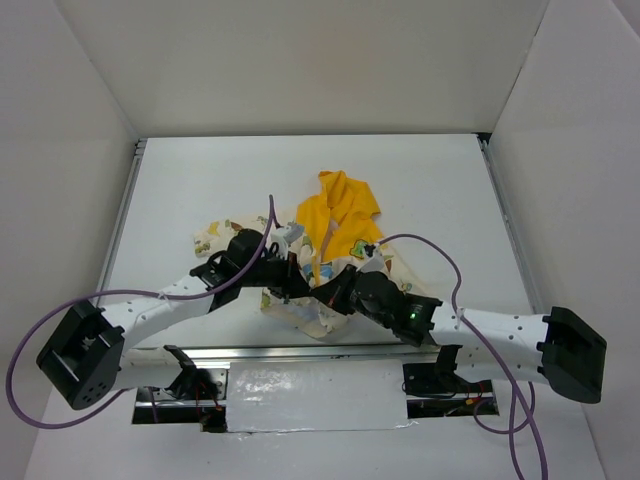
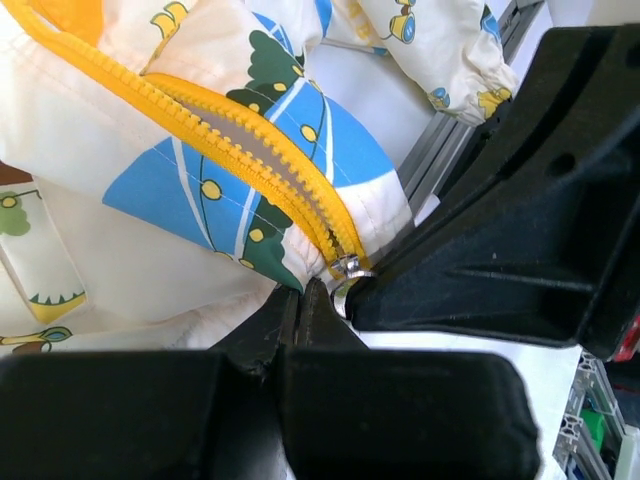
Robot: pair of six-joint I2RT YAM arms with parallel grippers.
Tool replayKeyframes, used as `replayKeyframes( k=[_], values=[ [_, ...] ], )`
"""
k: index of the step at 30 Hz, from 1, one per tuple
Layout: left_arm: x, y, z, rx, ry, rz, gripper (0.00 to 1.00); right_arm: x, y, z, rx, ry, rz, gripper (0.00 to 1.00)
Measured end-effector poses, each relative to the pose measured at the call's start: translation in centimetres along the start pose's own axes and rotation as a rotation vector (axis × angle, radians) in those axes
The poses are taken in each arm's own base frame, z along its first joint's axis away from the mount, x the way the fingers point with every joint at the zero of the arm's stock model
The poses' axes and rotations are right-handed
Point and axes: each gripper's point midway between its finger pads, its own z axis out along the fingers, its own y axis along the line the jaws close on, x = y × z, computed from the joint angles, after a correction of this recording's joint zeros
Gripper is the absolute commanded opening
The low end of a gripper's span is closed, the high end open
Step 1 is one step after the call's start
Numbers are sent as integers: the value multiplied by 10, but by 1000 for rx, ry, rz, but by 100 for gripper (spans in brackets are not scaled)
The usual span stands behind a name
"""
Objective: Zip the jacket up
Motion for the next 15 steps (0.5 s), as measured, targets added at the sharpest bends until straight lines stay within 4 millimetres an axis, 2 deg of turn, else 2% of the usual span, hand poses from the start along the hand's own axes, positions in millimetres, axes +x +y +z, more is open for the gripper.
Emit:
replayKeyframes(
  k=[11,15],
  values=[
    [-15,-13,-7,30,-86,59,0,-28,5,-3,-5,-54,190,0],
    [-8,-18,-4,45,-63,67,0,-46,8,0,-24,-83,251,0]
  ],
)
